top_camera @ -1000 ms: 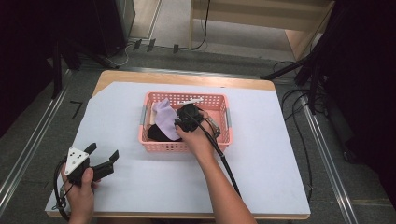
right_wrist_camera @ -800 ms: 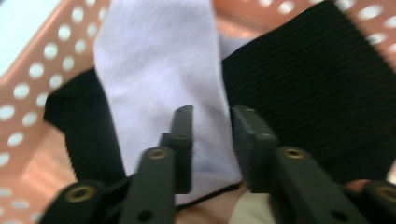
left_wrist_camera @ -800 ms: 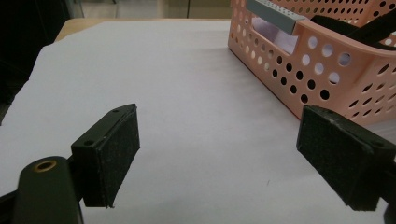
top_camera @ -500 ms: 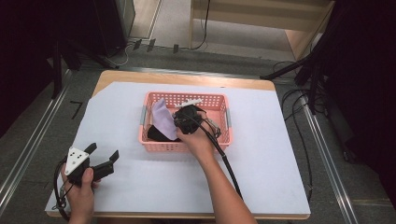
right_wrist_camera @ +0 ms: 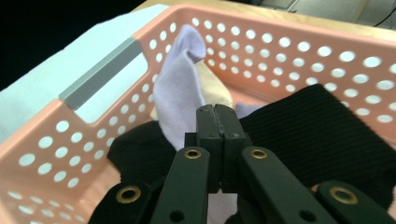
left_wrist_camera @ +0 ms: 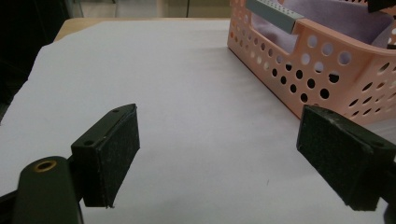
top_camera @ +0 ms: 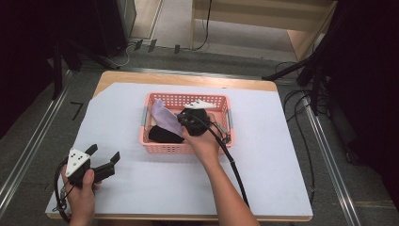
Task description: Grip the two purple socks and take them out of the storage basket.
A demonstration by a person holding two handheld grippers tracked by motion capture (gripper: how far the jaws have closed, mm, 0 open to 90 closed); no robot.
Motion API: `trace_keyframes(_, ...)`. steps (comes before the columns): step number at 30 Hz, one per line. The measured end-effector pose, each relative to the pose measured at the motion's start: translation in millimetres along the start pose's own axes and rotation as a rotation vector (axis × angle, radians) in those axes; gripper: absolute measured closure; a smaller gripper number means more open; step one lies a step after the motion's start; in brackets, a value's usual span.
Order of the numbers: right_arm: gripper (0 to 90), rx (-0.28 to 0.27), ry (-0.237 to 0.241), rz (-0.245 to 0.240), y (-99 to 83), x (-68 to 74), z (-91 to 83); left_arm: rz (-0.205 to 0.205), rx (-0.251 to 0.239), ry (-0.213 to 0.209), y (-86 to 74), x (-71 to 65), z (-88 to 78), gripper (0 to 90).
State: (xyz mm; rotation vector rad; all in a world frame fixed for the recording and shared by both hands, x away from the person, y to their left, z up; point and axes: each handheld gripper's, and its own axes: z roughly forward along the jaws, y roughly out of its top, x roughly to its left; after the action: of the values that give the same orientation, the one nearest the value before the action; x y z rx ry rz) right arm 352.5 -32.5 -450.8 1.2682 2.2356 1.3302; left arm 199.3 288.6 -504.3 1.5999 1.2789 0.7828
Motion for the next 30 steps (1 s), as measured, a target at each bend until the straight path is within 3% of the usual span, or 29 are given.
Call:
trace_keyframes(1, 89.9, 0.059, 0.014, 0.001, -0.3, 0.0, 5.2, -0.004, 0.0, 0.0, 0.0, -0.1, 0.1, 14.3)
trace_keyframes(3, 87.0, 0.091, -0.004, -0.009, -0.5, 0.0, 8.1, -0.002, 0.001, 0.0, 0.0, -0.1, 0.1, 14.3)
trace_keyframes(5, 76.3, 0.157, -0.024, 0.01, 0.5, -1.0, 14.8, -0.004, 0.0, -0.001, 0.0, -0.2, 0.1, 14.3)
trace_keyframes(8, 63.7, 0.191, -0.036, 0.037, 2.2, -0.6, 19.1, -0.004, 0.002, 0.0, 0.1, 0.0, 0.1, 14.3)
trace_keyframes(9, 59.7, 0.217, -0.05, 0.037, 3.0, 0.2, 21.8, -0.004, 0.003, 0.0, 0.1, 0.0, 0.0, 14.3)
trace_keyframes(10, 54.6, 0.268, -0.101, 0.022, 4.1, 2.4, 26.5, -0.004, 0.002, 0.0, 0.1, 0.0, 0.1, 14.3)
trace_keyframes(11, 54.6, 0.268, -0.101, 0.022, 4.1, 2.4, 26.5, -0.006, 0.002, 0.0, 0.1, -0.1, 0.1, 14.3)
trace_keyframes(13, 56.4, 0.327, -0.125, 0.015, 4.9, 3.6, 30.8, -0.006, -0.001, -0.001, 0.0, -0.1, 0.1, 14.3)
trace_keyframes(16, 63.7, 0.414, -0.124, 0.025, 4.3, 4.2, 36.4, -0.006, 0.002, -0.001, 0.1, 0.0, 0.0, 14.3)
trace_keyframes(17, 69.3, 0.456, -0.131, 0.004, 3.5, 5.1, 39.6, -0.006, 0.002, -0.001, 0.1, 0.1, 0.0, 14.3)
trace_keyframes(18, 69.3, 0.456, -0.131, 0.004, 3.5, 5.1, 39.6, -0.006, 0.002, -0.001, 0.1, 0.1, 0.0, 14.3)
trace_keyframes(21, 90.0, 0.481, -0.13, 0.011, 2.6, 5.4, 40.9, -0.006, 0.002, -0.001, 0.1, 0.1, 0.0, 14.3)
trace_keyframes(24, 90.0, 0.464, -0.122, 0.02, 2.6, 4.7, 39.3, -0.006, -0.002, -0.002, -0.1, 0.0, -0.1, 14.3)
trace_keyframes(27, 90.0, 0.387, -0.105, 0.02, 1.2, 5.1, 33.6, -0.006, 0.0, -0.002, 0.0, 0.2, -0.1, 14.3)
trace_keyframes(29, 90.0, 0.371, -0.095, 0.009, 0.9, 4.9, 32.5, -0.006, 0.002, -0.002, 0.1, 0.2, -0.1, 14.3)
trace_keyframes(30, 78.8, 0.312, -0.093, -0.012, 0.6, 5.7, 29.3, -0.006, 0.001, -0.003, 0.1, 0.3, 0.0, 14.3)
